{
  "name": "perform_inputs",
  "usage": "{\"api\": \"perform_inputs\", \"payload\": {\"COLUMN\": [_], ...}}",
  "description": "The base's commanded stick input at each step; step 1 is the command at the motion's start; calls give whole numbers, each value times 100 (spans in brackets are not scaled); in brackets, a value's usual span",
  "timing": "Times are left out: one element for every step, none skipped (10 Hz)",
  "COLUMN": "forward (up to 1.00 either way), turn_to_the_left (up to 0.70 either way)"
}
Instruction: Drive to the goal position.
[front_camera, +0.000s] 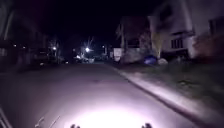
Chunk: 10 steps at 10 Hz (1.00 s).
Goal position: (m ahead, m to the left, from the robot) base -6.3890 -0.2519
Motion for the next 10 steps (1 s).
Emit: {"api": "perform_inputs", "payload": {"forward": [45, 45, 45, 45, 45, 45, 45, 45, 45, 45], "turn_to_the_left": [0, 0, 0, 0, 0, 0, 0, 0, 0, 0]}}
